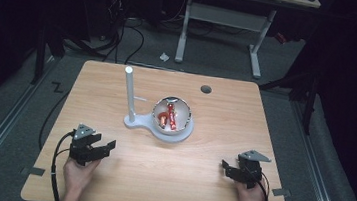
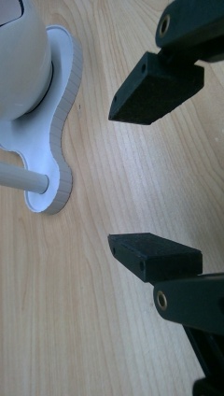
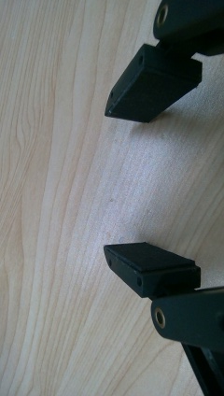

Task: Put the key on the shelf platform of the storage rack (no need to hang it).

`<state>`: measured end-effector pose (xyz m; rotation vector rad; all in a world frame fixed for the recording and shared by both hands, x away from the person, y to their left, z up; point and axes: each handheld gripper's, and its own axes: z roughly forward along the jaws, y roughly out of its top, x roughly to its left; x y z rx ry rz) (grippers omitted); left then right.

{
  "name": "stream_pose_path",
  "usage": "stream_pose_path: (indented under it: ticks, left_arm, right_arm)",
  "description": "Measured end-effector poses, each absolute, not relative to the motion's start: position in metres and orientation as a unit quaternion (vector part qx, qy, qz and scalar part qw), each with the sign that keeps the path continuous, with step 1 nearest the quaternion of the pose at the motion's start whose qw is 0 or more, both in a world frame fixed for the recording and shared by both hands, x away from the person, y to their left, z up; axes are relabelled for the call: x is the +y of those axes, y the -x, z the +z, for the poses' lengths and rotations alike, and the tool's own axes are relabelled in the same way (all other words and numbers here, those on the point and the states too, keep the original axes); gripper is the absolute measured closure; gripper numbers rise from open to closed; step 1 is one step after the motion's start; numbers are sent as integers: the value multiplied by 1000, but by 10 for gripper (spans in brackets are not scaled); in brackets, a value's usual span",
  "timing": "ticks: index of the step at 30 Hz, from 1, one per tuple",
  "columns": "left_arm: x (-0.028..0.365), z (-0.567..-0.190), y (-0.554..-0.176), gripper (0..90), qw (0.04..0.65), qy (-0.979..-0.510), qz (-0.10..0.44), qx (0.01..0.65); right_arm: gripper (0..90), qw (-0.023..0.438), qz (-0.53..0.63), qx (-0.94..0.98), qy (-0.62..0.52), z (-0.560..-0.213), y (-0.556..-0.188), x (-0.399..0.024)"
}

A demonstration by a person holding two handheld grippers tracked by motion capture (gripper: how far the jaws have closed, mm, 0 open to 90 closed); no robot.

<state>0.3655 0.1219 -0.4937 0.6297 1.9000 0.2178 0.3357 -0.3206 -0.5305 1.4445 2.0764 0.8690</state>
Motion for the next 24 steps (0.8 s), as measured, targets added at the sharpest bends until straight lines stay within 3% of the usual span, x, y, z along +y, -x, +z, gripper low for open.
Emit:
stream_pose_path:
  ticks: [16,24]
  left_arm:
    - [108,-511,-367,348,528,-259,92,803]
    - [96,-518,-366,346,522,-268,120,801]
  right_arm:
    - [289,231,317,756,-524,-530,-336,-320]
    - [289,230,317,756,-525,-530,-336,-320]
